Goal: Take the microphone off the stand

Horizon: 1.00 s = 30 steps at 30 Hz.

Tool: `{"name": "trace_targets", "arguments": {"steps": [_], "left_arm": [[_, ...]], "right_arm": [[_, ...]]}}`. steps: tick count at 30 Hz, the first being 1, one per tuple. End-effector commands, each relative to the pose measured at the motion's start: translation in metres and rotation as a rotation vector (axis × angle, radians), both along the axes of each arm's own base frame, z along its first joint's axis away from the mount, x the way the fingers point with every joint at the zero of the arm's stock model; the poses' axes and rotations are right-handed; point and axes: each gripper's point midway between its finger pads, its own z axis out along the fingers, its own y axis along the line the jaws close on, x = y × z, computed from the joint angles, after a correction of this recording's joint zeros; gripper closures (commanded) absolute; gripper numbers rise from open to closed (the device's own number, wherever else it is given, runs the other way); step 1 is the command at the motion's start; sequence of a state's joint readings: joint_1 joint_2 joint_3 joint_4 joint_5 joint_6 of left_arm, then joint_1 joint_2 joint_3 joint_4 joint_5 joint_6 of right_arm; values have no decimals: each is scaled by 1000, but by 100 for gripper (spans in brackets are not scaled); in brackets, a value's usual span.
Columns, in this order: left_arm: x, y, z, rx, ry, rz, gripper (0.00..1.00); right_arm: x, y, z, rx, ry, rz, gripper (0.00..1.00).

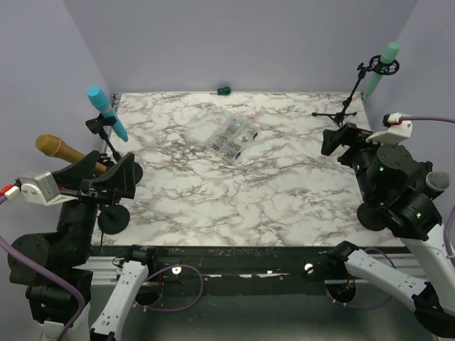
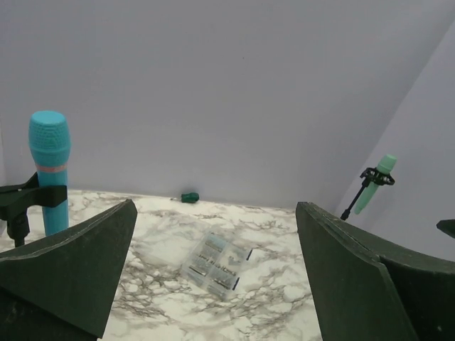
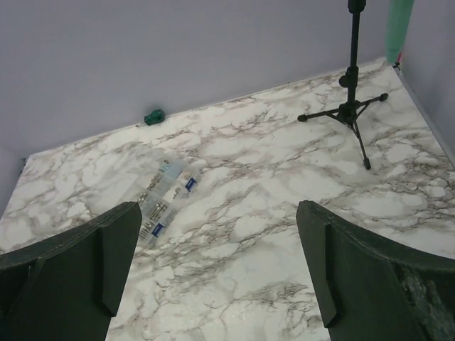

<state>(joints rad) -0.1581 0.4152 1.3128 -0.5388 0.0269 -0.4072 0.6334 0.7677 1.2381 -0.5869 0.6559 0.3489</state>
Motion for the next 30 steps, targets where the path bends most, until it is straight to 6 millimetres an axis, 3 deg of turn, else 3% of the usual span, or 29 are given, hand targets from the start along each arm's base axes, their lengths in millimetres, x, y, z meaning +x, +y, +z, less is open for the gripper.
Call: {"name": "trace_targets", "arguments": {"steps": [1,6,14,23,30], "left_arm": [[10,3,-24,23,86,29,1],[20,7,-47,28,158,58,1],[30,18,-73,48,249,125,1],[46,39,-114,72,412,256,2],[56,62,-122,89,493,396,1]], "right_arm": [[2,-6,-10,-1,33,-55,0],[7,5,-19,-10,67,-18,0],[11,44,-41,2,95,170,0],[23,75,-83,-1,230,244,0],[36,94,-119,-29,334,273,0]]}}
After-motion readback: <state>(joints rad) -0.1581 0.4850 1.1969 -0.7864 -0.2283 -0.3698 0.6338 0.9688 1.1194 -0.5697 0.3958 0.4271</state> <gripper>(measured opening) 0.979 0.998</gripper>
